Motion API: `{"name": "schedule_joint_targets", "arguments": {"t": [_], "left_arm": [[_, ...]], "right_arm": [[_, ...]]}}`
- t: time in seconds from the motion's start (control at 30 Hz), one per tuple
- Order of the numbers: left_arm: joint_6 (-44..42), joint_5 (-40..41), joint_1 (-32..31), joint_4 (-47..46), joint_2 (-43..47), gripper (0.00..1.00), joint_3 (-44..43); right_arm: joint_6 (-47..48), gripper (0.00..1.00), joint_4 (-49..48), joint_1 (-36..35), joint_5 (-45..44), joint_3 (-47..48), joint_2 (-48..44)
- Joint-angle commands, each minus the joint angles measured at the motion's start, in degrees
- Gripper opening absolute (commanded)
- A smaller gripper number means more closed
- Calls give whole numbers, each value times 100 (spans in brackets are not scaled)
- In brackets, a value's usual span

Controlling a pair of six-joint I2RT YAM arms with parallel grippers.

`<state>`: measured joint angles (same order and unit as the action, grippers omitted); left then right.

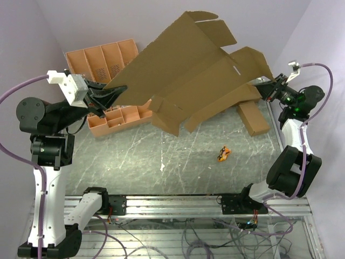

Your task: Fold the paper box

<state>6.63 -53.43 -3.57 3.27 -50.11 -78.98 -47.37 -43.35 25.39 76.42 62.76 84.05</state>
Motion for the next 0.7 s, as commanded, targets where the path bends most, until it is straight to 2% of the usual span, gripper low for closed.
{"name": "schedule_joint_targets", "arguments": {"t": [0.0, 0.1, 0.2, 0.27, 0.33, 0.4, 0.5, 0.57, 0.67], "left_arm": [[327, -128, 23, -598, 2, 7, -205], [356, -132, 23, -647, -29, 7, -238], [284, -96, 23, -576, -67, 7, -262], [102, -21, 23, -373, -94, 7, -298], [-109, 55, 23, -143, -133, 7, -323], [-258, 113, 23, 11, -157, 7, -337], [-359, 187, 23, 77, -145, 7, -299], [-373, 209, 23, 67, -127, 7, -272], [-350, 204, 23, 14, -120, 7, -242]], "right_arm": [[-648, 19, -1045, -40, 173, -63, 145], [-1188, 19, -1741, -68, 230, -82, 185], [-1835, 26, -2404, -86, 237, -185, 160], [-1983, 26, -2532, -78, 257, -211, 111], [-1769, 27, -2157, -65, 283, -193, 7], [-1135, 27, -1311, -22, 241, -134, -159], [615, 30, 1201, 1, 45, 167, -433], [1449, 33, 2184, 1, -19, 381, -529], [1184, 34, 1805, 1, 116, 242, -581]]}}
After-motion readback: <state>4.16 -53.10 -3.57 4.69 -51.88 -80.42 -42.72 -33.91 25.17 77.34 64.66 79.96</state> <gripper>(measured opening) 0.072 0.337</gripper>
